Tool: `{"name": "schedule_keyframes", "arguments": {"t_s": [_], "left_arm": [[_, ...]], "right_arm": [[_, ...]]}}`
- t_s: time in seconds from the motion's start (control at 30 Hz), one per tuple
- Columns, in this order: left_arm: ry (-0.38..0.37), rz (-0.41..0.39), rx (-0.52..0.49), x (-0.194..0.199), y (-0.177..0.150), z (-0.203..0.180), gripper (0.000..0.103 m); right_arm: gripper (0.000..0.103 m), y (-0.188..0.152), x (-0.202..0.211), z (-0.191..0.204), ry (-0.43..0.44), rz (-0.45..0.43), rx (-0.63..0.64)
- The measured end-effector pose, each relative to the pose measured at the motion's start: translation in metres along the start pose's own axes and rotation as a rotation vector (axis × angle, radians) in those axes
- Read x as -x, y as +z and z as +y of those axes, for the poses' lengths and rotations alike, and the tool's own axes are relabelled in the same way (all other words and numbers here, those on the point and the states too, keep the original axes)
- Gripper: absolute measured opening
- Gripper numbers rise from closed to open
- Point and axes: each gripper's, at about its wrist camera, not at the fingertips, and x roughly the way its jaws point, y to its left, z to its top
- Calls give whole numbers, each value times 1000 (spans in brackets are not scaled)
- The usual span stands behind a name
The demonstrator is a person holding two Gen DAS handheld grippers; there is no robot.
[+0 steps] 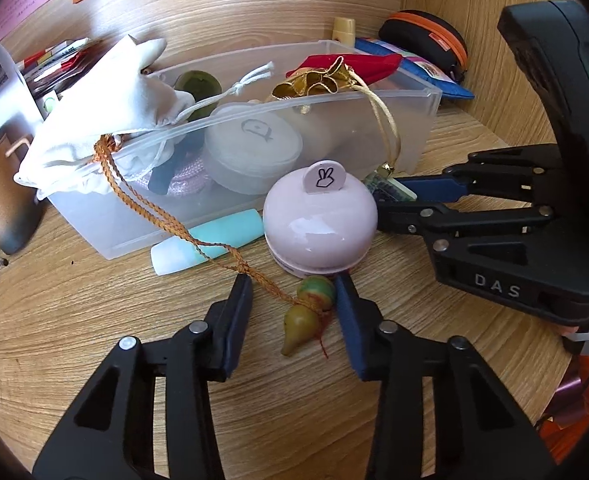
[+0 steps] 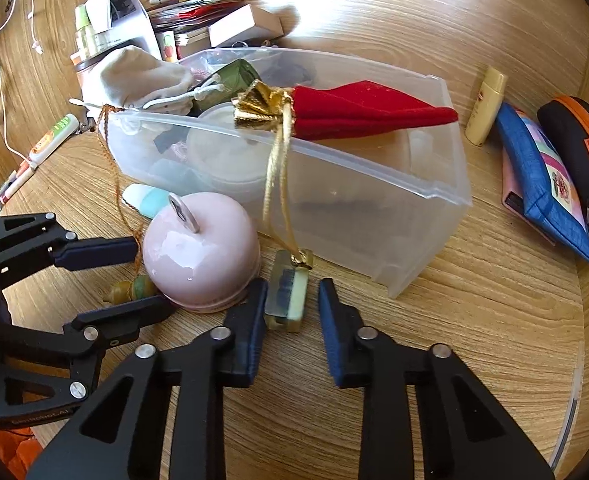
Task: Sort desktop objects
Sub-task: 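Grasp the square pendant with the right tool while the left tool grasps the gourd charm, then lift the gourd charm into the bin with the left tool and release it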
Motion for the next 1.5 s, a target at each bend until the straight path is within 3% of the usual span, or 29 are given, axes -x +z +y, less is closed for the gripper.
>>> {"name": "schedule_keyframes", "arguments": {"t_s": [0.17, 0.23, 0.63, 1.5], "left_arm": [[0, -1, 3, 1, 0, 1, 33], [10, 0, 14, 3, -2, 5, 21], [-7, -17, 98, 14, -9, 26, 21], [-23, -179, 148, 68, 11, 51, 21]], "right_arm": [[15, 0, 0, 0, 14, -2, -11], [15, 0, 1, -2, 20, -2, -20], [15, -2, 22, -5, 34, -47, -54], [15, 16, 81, 15, 49, -194, -24]]}}
